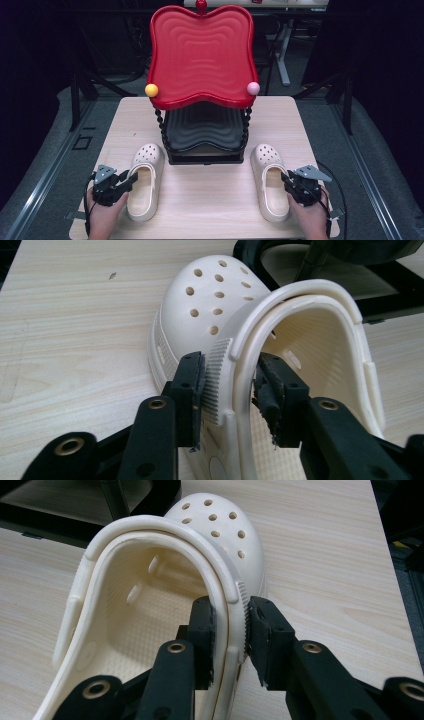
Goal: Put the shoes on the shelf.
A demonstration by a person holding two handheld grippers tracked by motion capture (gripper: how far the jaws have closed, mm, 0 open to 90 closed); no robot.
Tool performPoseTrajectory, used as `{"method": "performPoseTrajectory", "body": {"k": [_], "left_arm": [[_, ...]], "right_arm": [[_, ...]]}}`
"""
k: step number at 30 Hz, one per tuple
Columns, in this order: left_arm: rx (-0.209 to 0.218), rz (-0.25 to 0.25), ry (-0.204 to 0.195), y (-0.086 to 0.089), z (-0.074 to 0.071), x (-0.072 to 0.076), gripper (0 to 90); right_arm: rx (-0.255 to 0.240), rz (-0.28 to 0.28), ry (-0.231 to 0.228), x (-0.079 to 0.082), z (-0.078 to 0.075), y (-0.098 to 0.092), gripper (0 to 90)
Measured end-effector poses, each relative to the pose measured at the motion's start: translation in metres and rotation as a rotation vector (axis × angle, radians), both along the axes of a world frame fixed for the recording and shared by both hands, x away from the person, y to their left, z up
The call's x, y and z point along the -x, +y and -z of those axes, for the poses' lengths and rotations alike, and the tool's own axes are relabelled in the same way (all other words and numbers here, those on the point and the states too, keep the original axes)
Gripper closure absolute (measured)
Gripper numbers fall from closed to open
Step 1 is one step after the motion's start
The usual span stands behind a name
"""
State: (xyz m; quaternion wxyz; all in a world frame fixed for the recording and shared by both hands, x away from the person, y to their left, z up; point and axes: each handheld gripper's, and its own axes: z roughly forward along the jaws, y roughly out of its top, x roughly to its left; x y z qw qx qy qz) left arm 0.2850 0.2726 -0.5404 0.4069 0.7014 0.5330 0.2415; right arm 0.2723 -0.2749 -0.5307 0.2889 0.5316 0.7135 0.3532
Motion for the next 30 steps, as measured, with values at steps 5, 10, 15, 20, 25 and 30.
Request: {"method": "performPoseTrajectory", "body": {"k": [5, 10, 15, 20, 25, 30], "left_arm": [[-0.007, -0.002, -0.009, -0.0004, 0.0002, 0.0005, 69.0], [-0.025, -0.016, -0.012, -0.0031, 0.0002, 0.0004, 69.6], [-0.050, -0.019, -0.016, -0.0058, -0.0003, -0.0008, 69.9], [-0.050, -0.028, -0.020, -0.0072, 0.0005, -0.0023, 69.0], [-0.050, -0.034, -0.021, -0.0081, 0.0018, -0.0044, 67.5], [-0.064, -0.038, -0.016, -0.0090, 0.0015, -0.0071, 68.2]], "right_arm": [[-0.015, -0.001, 0.004, -0.0002, 0.0001, -0.0008, 71.1], [-0.009, -0.002, 0.001, 0.0003, 0.0005, -0.0004, 70.8], [-0.002, 0.001, 0.004, -0.0010, 0.0003, 0.0007, 71.4], [0.012, 0.002, 0.004, -0.0013, -0.0005, 0.0032, 71.8], [0.013, 0.007, 0.006, -0.0016, -0.0001, 0.0034, 71.7], [0.012, 0.011, 0.007, -0.0035, 0.0001, 0.0039, 71.6]]}}
